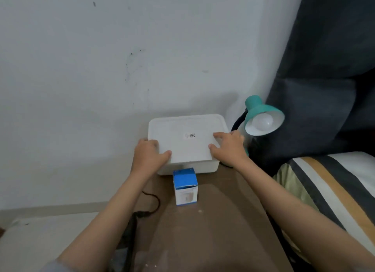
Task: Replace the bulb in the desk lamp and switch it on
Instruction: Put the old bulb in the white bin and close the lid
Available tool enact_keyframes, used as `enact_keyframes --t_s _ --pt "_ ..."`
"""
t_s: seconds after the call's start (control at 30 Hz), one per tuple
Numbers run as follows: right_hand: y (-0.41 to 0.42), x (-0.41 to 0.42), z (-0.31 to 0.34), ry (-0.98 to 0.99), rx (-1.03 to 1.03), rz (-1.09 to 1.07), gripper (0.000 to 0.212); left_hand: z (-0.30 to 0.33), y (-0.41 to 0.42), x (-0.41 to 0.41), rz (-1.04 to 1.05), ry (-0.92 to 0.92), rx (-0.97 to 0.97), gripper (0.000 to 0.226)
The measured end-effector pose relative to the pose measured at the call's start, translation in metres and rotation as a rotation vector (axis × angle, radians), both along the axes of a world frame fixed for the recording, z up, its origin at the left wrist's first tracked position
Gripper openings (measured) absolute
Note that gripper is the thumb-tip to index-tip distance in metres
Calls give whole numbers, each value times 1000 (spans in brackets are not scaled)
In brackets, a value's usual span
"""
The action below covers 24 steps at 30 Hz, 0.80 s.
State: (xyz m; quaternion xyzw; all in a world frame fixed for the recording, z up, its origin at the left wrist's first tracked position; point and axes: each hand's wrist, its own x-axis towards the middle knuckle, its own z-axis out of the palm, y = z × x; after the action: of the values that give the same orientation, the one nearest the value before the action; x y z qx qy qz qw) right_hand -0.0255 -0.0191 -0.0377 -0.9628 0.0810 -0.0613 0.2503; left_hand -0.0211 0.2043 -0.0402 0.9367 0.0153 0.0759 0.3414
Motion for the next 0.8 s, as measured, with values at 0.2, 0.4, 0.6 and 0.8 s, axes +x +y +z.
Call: enact_keyframes --t_s 0.2,0.4,0.6,0.8 --pt "-3 63 -17 84 13 -9 46 -6 -3 60 21 74 15 29" --pt "1 81 -32 98 -21 -4 47 -18 -3 73 8 103 46 26" --pt "2 74 -36 121 -97 61 48 -33 0 76 -119 159 191 67" --pt "2 83 -40 176 -208 128 57 -42 1 86 -160 127 419 70"
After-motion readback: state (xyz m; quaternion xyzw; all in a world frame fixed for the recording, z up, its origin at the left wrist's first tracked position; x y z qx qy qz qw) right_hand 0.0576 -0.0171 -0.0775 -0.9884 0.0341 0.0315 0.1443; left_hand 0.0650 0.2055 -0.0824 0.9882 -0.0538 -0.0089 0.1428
